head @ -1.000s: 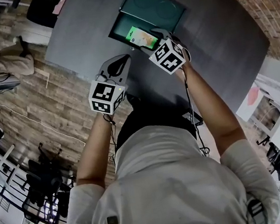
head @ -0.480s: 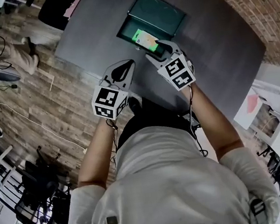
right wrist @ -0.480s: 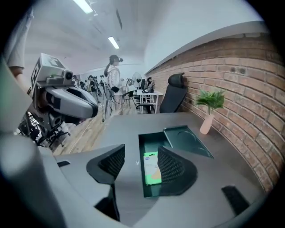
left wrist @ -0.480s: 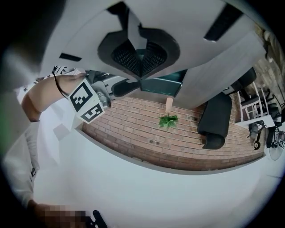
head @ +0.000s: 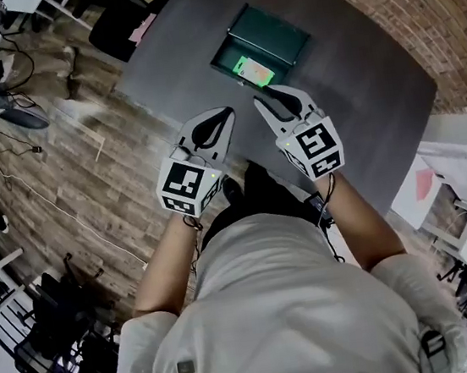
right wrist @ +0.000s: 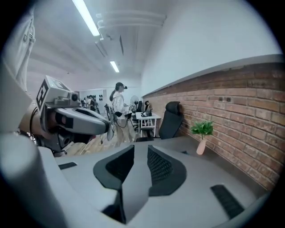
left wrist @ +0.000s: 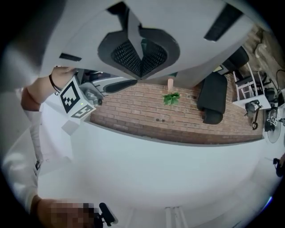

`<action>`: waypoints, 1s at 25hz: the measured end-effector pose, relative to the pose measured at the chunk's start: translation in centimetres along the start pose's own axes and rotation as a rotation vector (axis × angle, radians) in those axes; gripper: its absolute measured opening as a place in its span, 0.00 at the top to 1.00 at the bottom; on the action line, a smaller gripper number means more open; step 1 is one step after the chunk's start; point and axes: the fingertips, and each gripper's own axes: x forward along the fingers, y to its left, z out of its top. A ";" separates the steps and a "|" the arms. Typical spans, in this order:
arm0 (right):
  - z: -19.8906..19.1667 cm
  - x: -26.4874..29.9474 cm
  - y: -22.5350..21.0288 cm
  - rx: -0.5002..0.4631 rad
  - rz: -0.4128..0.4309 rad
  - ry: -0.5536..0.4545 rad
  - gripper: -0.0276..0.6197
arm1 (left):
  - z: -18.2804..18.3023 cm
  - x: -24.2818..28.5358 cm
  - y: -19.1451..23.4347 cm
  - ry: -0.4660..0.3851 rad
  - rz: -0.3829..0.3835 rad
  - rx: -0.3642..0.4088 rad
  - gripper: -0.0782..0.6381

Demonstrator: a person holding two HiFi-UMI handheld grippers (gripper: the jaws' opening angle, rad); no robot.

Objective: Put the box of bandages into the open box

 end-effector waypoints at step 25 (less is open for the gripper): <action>8.0 -15.1 10.7 -0.040 -0.006 -0.272 0.92 | 4.9 -13.2 -9.7 -0.200 0.008 -0.003 0.87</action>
